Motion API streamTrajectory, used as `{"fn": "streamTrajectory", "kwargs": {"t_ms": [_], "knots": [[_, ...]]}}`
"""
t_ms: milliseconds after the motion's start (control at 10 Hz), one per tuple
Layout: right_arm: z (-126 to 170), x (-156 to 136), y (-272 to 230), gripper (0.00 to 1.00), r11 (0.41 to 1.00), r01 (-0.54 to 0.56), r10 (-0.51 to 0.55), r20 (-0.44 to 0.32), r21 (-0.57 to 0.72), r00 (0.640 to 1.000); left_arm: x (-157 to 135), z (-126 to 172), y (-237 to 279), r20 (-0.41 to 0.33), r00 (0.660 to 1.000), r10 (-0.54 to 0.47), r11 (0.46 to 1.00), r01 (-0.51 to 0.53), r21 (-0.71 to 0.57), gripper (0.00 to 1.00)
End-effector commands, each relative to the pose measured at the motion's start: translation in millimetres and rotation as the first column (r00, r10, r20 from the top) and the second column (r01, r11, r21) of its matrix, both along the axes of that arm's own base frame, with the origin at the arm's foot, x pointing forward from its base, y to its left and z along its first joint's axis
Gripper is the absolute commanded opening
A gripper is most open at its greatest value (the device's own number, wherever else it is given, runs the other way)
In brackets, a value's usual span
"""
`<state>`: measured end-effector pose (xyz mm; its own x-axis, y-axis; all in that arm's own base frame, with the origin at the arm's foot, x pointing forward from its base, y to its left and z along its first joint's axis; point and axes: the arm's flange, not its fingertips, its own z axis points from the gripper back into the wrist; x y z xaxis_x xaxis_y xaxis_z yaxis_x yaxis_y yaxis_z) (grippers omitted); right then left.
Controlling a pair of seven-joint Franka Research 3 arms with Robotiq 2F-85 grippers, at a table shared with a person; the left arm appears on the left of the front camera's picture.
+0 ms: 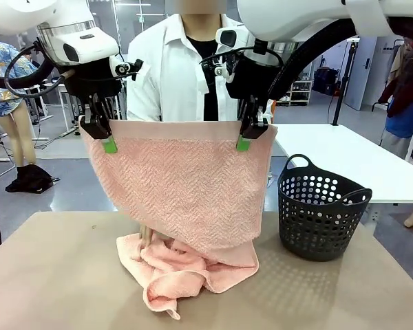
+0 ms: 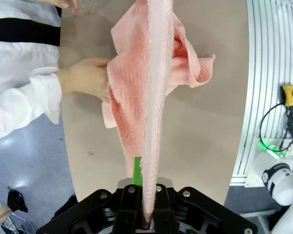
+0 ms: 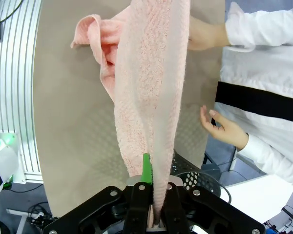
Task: Fold the towel.
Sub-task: Release the end of the 100 cm Hotel Towel you were holding and grab the top end of the folded side.
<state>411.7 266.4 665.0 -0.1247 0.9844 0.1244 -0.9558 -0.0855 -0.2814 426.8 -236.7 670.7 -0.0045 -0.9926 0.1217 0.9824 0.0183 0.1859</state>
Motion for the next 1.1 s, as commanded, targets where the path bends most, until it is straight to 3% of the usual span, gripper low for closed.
{"fn": "streamTrajectory", "kwargs": {"t_ms": [0,1000], "knots": [[0.2,-0.2,-0.3,0.00,1.000,-0.002,0.002,-0.001,-0.002,1.000,-0.2,1.4,0.8,0.004,1.000,0.002,1.000,-0.002,0.002,0.00],[0.2,-0.2,-0.3,0.00,1.000,-0.002,0.002,-0.001,-0.002,1.000,-0.2,1.4,0.8,0.004,1.000,0.002,1.000,-0.002,0.002,0.00]]}}
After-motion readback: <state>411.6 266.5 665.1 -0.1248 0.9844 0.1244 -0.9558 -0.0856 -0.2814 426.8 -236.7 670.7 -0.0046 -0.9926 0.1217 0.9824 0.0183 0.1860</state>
